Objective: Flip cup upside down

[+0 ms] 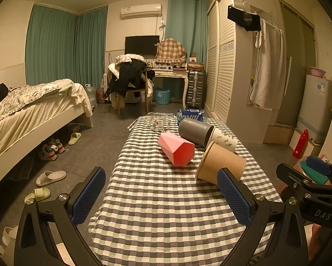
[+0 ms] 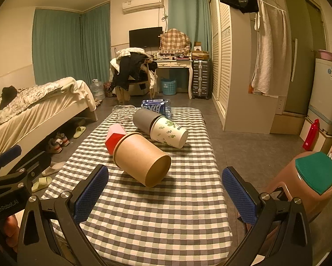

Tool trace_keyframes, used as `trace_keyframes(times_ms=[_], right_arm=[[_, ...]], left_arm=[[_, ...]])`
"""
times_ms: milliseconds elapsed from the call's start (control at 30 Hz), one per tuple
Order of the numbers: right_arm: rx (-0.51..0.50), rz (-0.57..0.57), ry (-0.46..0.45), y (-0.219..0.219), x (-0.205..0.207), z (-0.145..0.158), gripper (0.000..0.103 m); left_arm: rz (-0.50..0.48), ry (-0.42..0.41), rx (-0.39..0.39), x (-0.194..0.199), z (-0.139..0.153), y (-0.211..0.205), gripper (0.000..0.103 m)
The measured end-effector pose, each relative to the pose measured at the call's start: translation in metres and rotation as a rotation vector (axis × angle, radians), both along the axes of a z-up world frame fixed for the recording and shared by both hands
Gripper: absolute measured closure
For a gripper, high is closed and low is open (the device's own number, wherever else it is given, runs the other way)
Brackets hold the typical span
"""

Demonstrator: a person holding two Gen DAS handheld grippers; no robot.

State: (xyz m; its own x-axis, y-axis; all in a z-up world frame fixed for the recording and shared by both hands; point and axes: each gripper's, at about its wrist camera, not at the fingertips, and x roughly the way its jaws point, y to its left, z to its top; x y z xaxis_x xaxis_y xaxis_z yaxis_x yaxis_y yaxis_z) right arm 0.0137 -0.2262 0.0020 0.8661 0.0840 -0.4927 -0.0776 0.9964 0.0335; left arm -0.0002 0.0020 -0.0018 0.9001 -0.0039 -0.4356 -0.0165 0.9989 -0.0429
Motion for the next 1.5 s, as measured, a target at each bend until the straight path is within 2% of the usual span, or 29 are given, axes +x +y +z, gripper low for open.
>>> trace_keyframes(times_ms=[1500], right_arm=[[-0.001,0.015,0.002,0.0034,-0.0010,0.0004,0.000]], left_arm=[[0.013,0.007,0.003,-0.0018,0.0000,0.0045,0.000]])
